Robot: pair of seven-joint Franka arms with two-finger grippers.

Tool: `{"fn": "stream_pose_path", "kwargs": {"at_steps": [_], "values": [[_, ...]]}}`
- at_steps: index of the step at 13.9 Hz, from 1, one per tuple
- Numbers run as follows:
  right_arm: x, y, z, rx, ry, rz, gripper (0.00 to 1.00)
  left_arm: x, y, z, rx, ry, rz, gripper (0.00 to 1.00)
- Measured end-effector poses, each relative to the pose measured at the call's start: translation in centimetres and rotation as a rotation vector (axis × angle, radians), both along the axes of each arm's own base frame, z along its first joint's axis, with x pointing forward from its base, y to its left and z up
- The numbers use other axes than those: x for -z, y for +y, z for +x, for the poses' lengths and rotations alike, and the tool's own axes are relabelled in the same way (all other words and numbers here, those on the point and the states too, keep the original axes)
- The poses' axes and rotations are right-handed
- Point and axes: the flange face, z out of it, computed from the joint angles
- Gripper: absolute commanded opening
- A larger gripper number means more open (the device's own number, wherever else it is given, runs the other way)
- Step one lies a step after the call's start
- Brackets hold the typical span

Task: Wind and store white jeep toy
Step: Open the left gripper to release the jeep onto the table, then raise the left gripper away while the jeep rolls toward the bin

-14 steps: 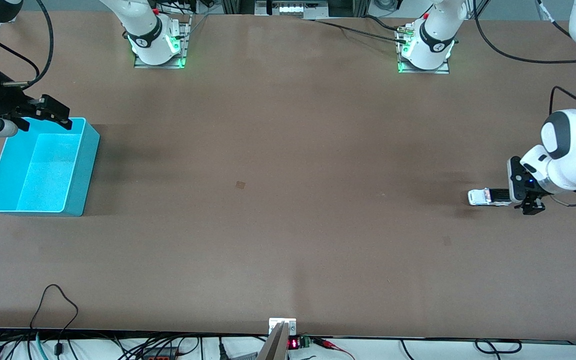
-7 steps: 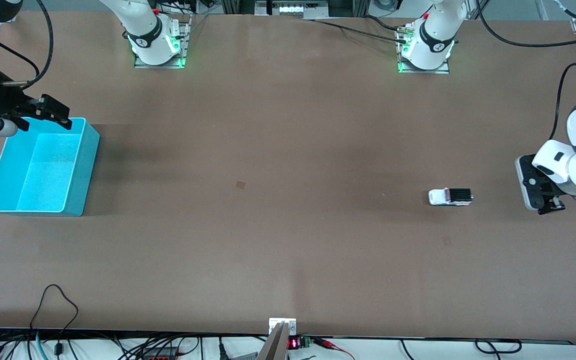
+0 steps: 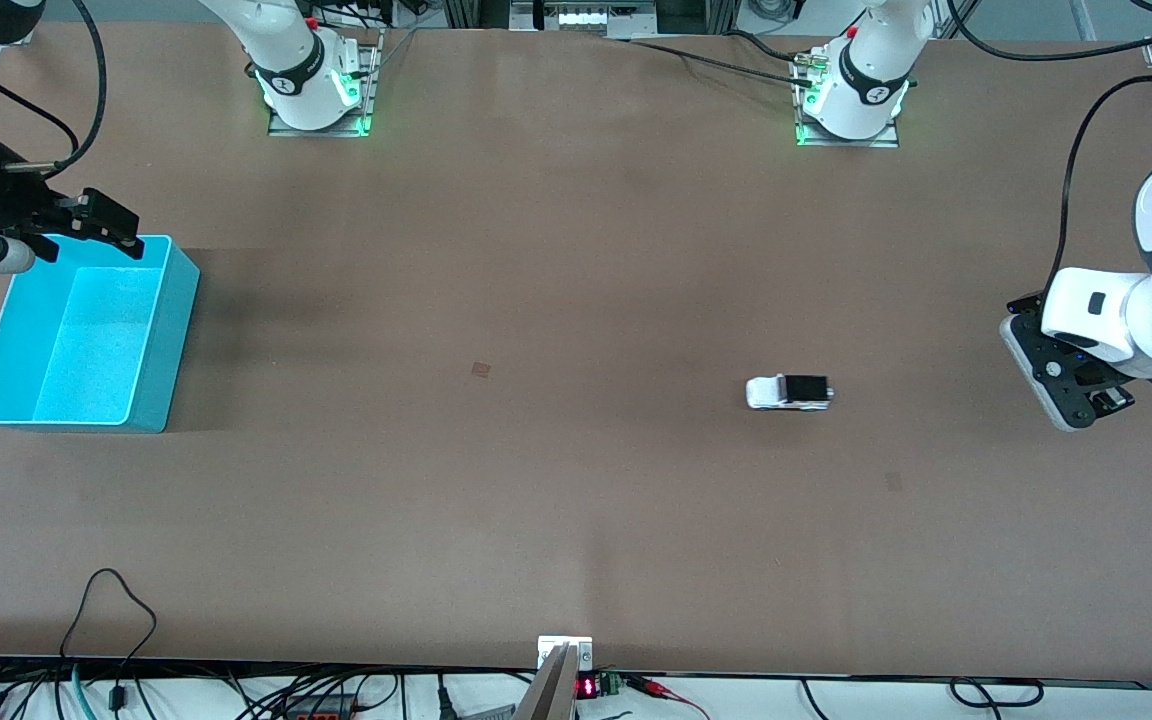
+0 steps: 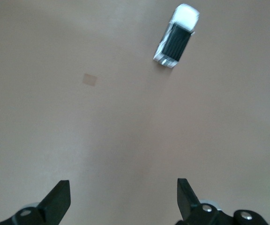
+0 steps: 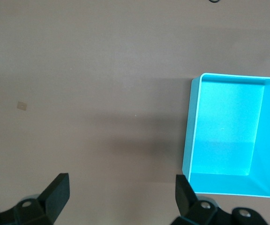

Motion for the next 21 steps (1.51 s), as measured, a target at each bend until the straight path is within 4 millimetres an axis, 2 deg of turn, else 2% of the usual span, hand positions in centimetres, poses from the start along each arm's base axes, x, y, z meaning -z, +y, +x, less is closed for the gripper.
{"fn": "stream_pose_path", "kwargs": {"at_steps": [3,5,7,10,12,16,21], "values": [[0.0,0.0,0.0,0.0,0.002,0.0,1.0,-3.0,-3.6,-1.4,-0.168,-0.007,0.059,1.0],[0.0,0.0,0.0,0.0,0.004,0.0,1.0,-5.0,-4.8,-2.3,-0.341,-0.031,0.034,1.0],[0.0,0.0,0.0,0.0,0.005,0.0,1.0,-6.9,-4.3,-3.1,-0.539,-0.041,-0.014,1.0],[0.1,0.0,0.0,0.0,0.006,0.0,1.0,-8.6,-3.2,-4.5,-0.807,-0.087,0.002,1.0],[0.1,0.0,0.0,0.0,0.006,0.0,1.0,-9.1,-2.5,-5.8,-0.913,-0.143,-0.01,1.0],[0.2,-0.1,-0.1,0.001,0.009,0.0,1.0,-8.5,-1.1,-8.9,-0.959,-0.16,-0.022,1.0],[1.6,-0.1,-0.2,-0.104,0.041,0.002,1.0,-8.0,-0.6,-9.5,-0.97,-0.138,-0.011,1.0]]}}
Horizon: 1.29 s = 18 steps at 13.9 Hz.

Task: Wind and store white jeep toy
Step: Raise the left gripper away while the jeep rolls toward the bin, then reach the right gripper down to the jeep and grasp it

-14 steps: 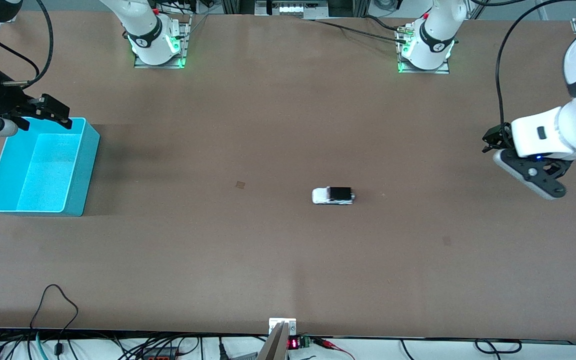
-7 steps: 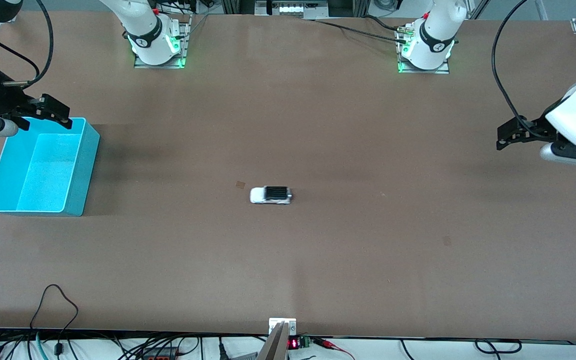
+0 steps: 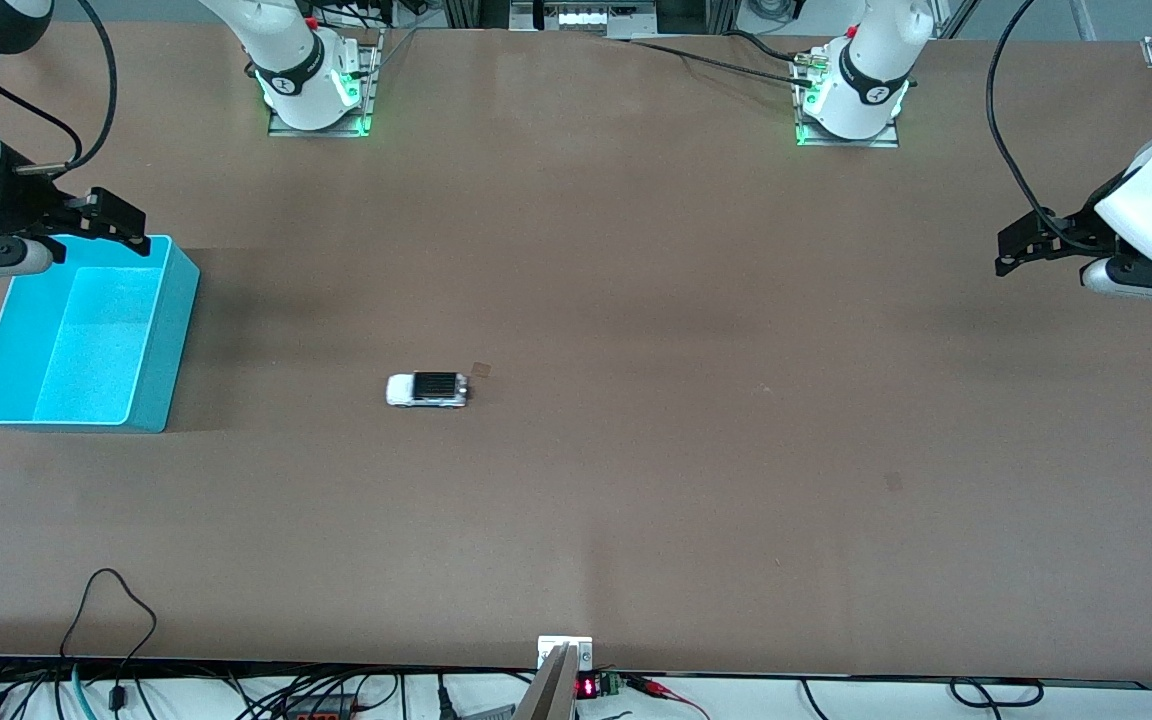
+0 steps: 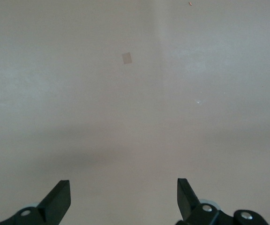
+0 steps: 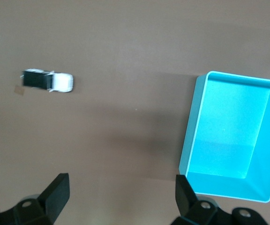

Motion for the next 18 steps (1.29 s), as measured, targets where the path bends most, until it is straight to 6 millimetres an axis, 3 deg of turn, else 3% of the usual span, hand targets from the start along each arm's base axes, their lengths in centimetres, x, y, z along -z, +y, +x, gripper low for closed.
{"fn": "stream_pose_path", "kwargs": {"at_steps": [4,14,16,18], "values": [[3.5,0.0,0.3,-0.21,0.014,0.012,1.0,-0.2,-0.4,-0.5,0.009,0.04,0.004,1.0],[19.6,1.2,3.5,-0.855,0.043,0.134,1.0,-1.0,-0.5,-0.7,0.022,0.049,0.038,1.0],[22.5,2.2,4.3,-0.98,0.005,0.129,1.0,-1.0,-0.7,-0.7,0.024,0.049,0.038,1.0],[25.0,4.5,4.6,-1.054,-0.027,0.113,1.0,-1.0,-0.7,-0.7,0.024,0.048,0.038,1.0]]}}
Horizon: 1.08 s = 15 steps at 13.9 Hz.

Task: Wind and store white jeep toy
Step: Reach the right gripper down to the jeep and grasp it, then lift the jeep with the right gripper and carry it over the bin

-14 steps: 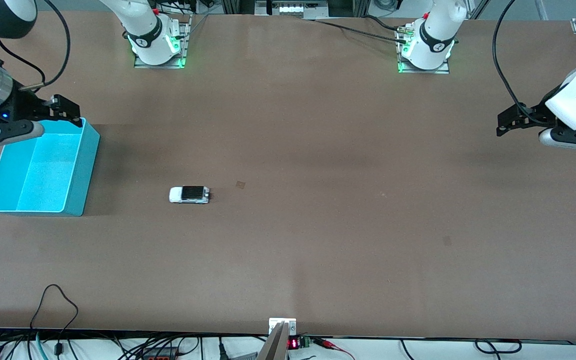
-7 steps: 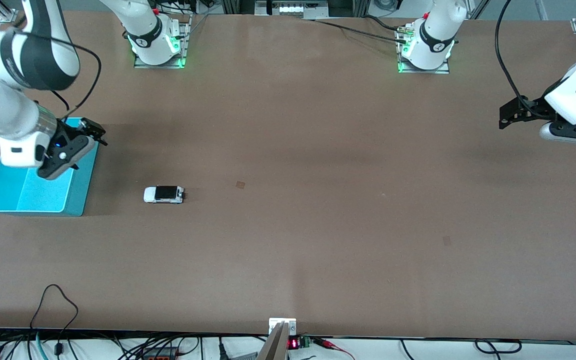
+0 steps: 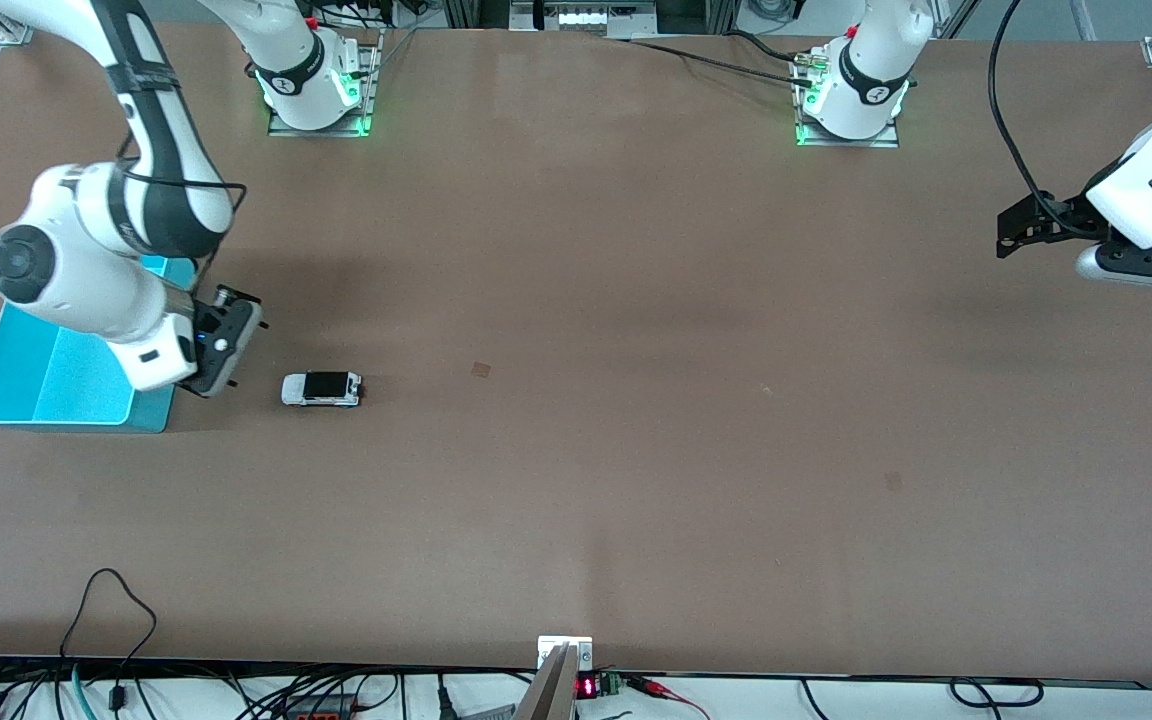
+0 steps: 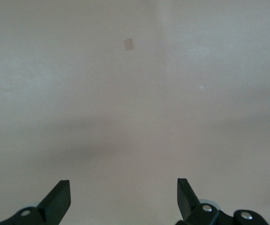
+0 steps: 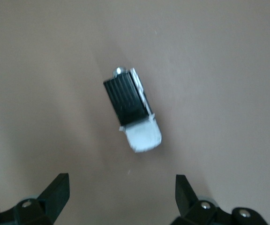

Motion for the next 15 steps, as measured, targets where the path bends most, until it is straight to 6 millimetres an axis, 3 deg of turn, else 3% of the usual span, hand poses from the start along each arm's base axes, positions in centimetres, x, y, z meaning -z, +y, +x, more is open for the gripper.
{"fn": "stream_pose_path", "kwargs": {"at_steps": [2,4,8,12,13,14,15], "values": [[2.3,2.7,-0.3,-0.042,-0.04,0.001,1.0,0.0,0.0,0.0,-0.001,0.0,0.0,1.0],[4.7,4.0,-0.4,-0.064,-0.068,0.002,1.0,0.0,0.0,0.0,-0.002,0.0,0.001,1.0],[9.1,4.9,-0.2,-0.086,-0.103,0.001,1.0,0.0,0.1,0.0,-0.003,0.0,0.001,1.0],[11.5,5.1,0.0,-0.096,-0.129,0.001,1.0,0.0,-0.1,0.0,0.001,0.0,0.001,1.0],[11.9,5.1,0.0,-0.097,-0.131,0.001,0.94,0.0,-0.3,0.0,0.004,0.0,0.001,1.0],[12.2,5.1,-0.1,-0.098,-0.13,0.0,0.72,0.0,-0.5,0.0,0.008,0.0,0.001,1.0],[12.3,5.1,-0.1,-0.1,-0.131,0.0,0.44,0.0,-0.8,0.0,0.012,0.0,0.002,1.0]]}}
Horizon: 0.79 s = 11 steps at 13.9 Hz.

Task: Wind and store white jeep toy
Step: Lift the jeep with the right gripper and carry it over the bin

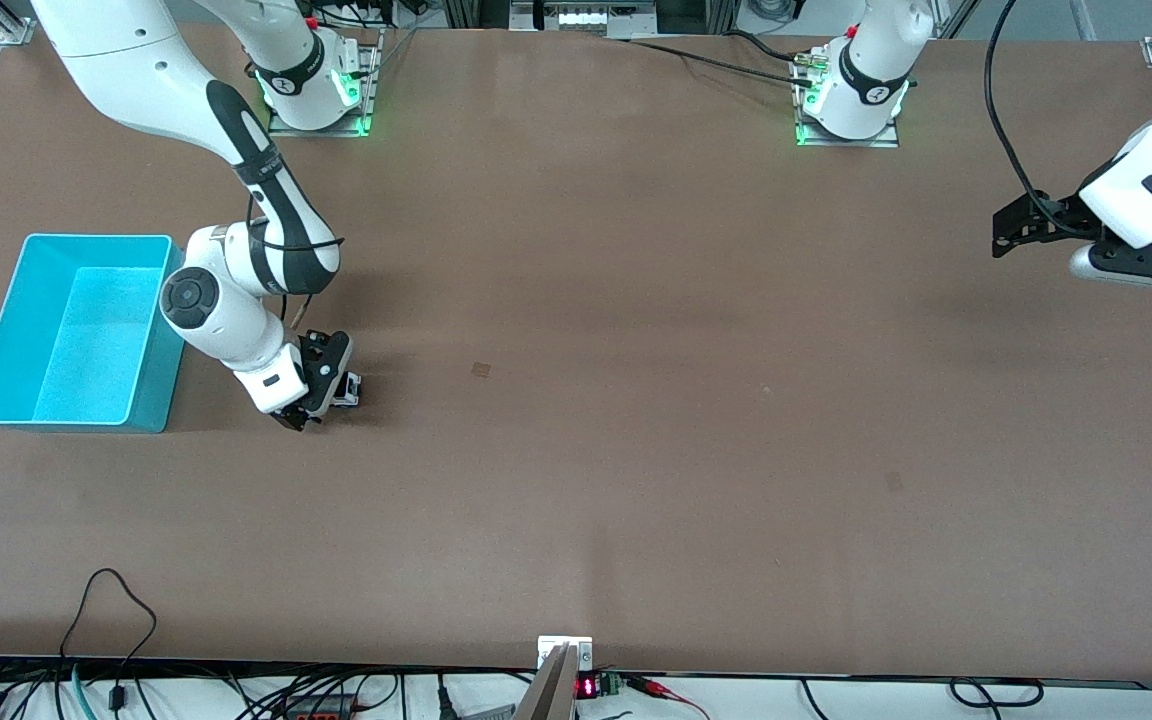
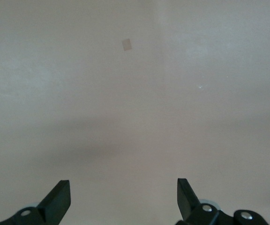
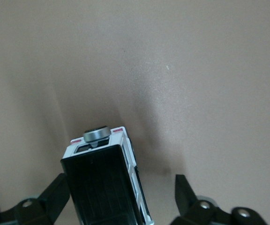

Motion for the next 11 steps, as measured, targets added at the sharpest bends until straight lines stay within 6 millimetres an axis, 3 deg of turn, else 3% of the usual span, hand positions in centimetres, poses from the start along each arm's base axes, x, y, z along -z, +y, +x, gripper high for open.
{"fn": "stream_pose_path", "kwargs": {"at_steps": [1,3,8,11], "values": [[-0.1,0.0,0.0,-0.006,-0.002,0.0,0.26,0.0,-0.1,0.0,0.002,0.0,0.0,1.0],[-0.2,0.1,0.0,-0.022,-0.004,-0.001,0.03,0.0,-0.2,0.0,0.003,0.0,0.0,1.0],[-2.3,0.1,0.3,-0.019,0.025,-0.001,0.0,0.0,-0.2,0.0,0.003,0.0,0.0,1.0],[-7.2,-1.5,1.5,0.098,0.043,0.003,0.0,0.0,-0.2,0.0,0.003,0.0,0.0,1.0]]}}
